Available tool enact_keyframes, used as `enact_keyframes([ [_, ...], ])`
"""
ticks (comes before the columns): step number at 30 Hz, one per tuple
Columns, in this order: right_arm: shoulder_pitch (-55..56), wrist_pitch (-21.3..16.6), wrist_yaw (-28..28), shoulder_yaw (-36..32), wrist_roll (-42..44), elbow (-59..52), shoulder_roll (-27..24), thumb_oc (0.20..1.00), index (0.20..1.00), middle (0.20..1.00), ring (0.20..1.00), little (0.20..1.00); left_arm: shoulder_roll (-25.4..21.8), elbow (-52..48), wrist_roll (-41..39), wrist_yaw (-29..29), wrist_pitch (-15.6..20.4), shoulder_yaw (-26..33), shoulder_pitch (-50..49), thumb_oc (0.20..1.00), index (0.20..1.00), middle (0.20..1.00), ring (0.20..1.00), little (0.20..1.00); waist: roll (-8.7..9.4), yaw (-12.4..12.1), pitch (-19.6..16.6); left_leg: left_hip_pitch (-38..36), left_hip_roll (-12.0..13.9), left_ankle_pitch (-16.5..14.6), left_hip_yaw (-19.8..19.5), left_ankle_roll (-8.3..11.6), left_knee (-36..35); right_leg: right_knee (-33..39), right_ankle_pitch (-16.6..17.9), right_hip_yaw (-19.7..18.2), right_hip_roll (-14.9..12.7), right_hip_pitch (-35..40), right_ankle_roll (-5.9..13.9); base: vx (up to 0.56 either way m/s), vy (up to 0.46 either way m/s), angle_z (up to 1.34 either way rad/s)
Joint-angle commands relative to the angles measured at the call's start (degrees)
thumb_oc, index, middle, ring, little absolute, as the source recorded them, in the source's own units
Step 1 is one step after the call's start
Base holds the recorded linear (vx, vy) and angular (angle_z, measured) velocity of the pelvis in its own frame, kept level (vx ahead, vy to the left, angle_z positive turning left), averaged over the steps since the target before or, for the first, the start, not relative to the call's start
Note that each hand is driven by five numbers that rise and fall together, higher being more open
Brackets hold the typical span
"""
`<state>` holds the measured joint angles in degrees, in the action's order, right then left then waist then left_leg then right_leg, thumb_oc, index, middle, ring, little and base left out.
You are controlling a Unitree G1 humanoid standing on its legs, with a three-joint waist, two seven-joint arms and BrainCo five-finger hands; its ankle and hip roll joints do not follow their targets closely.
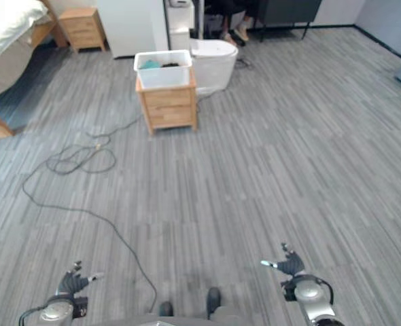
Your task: Grab the laundry basket,head to the washer,open it,put in the laundry and shut it.
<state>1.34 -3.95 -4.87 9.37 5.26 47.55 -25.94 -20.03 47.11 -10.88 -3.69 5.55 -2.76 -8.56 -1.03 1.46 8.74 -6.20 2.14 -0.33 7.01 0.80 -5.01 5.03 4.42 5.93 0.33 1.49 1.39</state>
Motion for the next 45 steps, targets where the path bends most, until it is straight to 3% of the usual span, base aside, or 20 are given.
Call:
enact_keyframes([
  [1,-2.60,-1.04,-0.47,0.17,2.01,1.43,0.44,1.000,1.000,1.000,1.000,1.000,-2.01,2.79,0.86,-1.15,0.81,0.95,2.80,1.000,1.000,1.000,1.000,1.000,2.54,0.29,-0.99,-0.31,-0.77,-1.22,0.46,1.65,0.21,-0.15,-5.71,1.08,-3.71,4.19,5.95,0.00,0.000,0.00],
  [16,-2.70,-0.54,-0.48,-2.15,2.93,0.31,0.12,1.000,1.000,1.000,1.000,1.000,-3.87,-4.11,0.96,-1.02,0.63,2.47,0.28,1.000,1.000,1.000,1.000,1.000,2.75,-1.43,0.76,3.33,-1.60,-4.03,1.27,0.34,5.81,-2.55,-5.82,2.22,-5.71,2.64,7.17,0.02,0.061,-0.01],
  [21,-4.38,-0.18,-1.05,-1.49,2.87,-0.16,0.25,1.000,1.000,1.000,1.000,1.000,-4.53,-6.07,-0.05,-1.61,0.70,2.63,0.47,1.000,1.000,1.000,1.000,1.000,3.43,-2.65,1.79,6.50,-2.84,-5.97,0.52,-1.01,9.50,-5.59,-5.30,1.21,-7.34,-0.52,8.43,0.01,0.147,-0.13],
  [25,-5.45,-0.08,-0.64,-0.27,2.07,-0.38,0.77,1.000,1.000,1.000,1.000,1.000,-5.66,-7.50,-0.10,-1.71,0.59,3.17,0.76,1.000,1.000,1.000,1.000,1.000,3.51,-3.24,2.81,7.05,-3.34,-7.14,0.38,-2.31,10.07,-13.02,-5.81,1.78,-8.27,-4.37,9.84,0.04,0.146,-0.10],
  [26,-5.70,-0.19,-0.68,0.03,2.10,-1.02,0.94,1.000,1.000,1.000,1.000,1.000,-5.60,-7.56,-0.41,-1.97,0.67,3.28,1.04,1.000,1.000,1.000,1.000,1.000,3.52,-3.12,3.56,6.30,-3.52,-7.51,0.29,-2.49,9.93,-16.51,-4.33,2.56,-8.64,-7.14,10.17,0.05,0.064,-0.12],
  [31,-5.76,-0.33,-1.01,0.12,2.74,-2.79,0.78,1.000,1.000,1.000,1.000,1.000,-4.86,-8.39,-1.40,-2.20,1.09,3.14,1.42,1.000,1.000,1.000,1.000,1.000,3.09,-2.21,4.93,3.52,-4.10,-8.25,-0.25,-2.80,8.21,-14.63,-1.80,5.60,-8.98,-11.70,9.31,0.13,0.040,-0.13],
  [32,-5.81,-0.35,-1.31,0.30,2.76,-3.17,0.86,1.000,1.000,1.000,1.000,1.000,-4.31,-7.46,-1.45,-2.28,0.88,2.41,2.43,1.000,1.000,1.000,1.000,1.000,3.25,-1.71,5.59,1.83,-4.56,-8.65,-0.64,-2.64,7.38,-11.80,-0.66,8.12,-9.11,-13.77,9.42,0.16,-0.017,0.07],
  [36,-5.78,-0.38,-1.46,0.71,2.44,-4.20,1.25,1.000,1.000,1.000,1.000,1.000,-3.48,-6.93,-0.97,-2.37,0.90,1.25,3.92,1.000,1.000,1.000,1.000,1.000,3.44,-0.78,6.43,-0.41,-4.80,-9.85,-1.40,-2.08,6.98,-8.03,0.11,11.86,-9.51,-15.19,9.68,0.18,-0.067,0.06],
  [39,-4.95,-0.55,-1.75,0.83,1.96,-4.60,1.25,1.000,1.000,1.000,1.000,1.000,-3.20,-7.51,-0.57,-2.36,1.02,0.52,4.20,1.000,1.000,1.000,1.000,1.000,4.02,-0.16,6.16,-2.00,-5.41,-11.69,-2.21,-1.67,7.69,-7.28,0.16,12.19,-9.53,-14.33,9.09,0.27,-0.135,0.36],
  [42,-3.89,-0.67,-1.81,0.52,1.64,-4.14,1.21,1.000,1.000,1.000,1.000,1.000,-2.27,-7.35,-0.45,-2.03,0.97,0.18,3.92,1.000,1.000,1.000,1.000,1.000,3.72,0.72,5.04,-3.23,-4.10,-12.81,-2.57,0.27,9.14,-7.75,-0.28,11.79,-8.83,-12.85,7.67,0.28,-0.201,0.51],
  [43,-3.37,-0.83,-1.75,0.47,1.81,-4.20,1.23,1.000,1.000,1.000,1.000,1.000,-1.65,-7.02,-0.73,-1.57,0.84,-0.25,3.82,1.000,1.000,1.000,1.000,1.000,3.10,1.48,4.34,-2.65,-2.49,-10.54,-2.33,2.24,12.72,-7.30,-0.87,12.46,-8.04,-11.15,6.56,0.34,-0.274,0.68],
  [45,-3.15,-0.96,-1.51,0.39,2.25,-4.26,1.04,1.000,1.000,1.000,1.000,1.000,-1.36,-6.28,-0.78,-1.14,0.71,-0.58,4.13,1.000,1.000,1.000,1.000,1.000,2.65,1.86,4.19,-0.89,-0.88,-7.92,-1.66,4.03,18.56,-6.65,-2.37,12.41,-6.66,-9.06,5.22,0.27,-0.212,0.62],
])
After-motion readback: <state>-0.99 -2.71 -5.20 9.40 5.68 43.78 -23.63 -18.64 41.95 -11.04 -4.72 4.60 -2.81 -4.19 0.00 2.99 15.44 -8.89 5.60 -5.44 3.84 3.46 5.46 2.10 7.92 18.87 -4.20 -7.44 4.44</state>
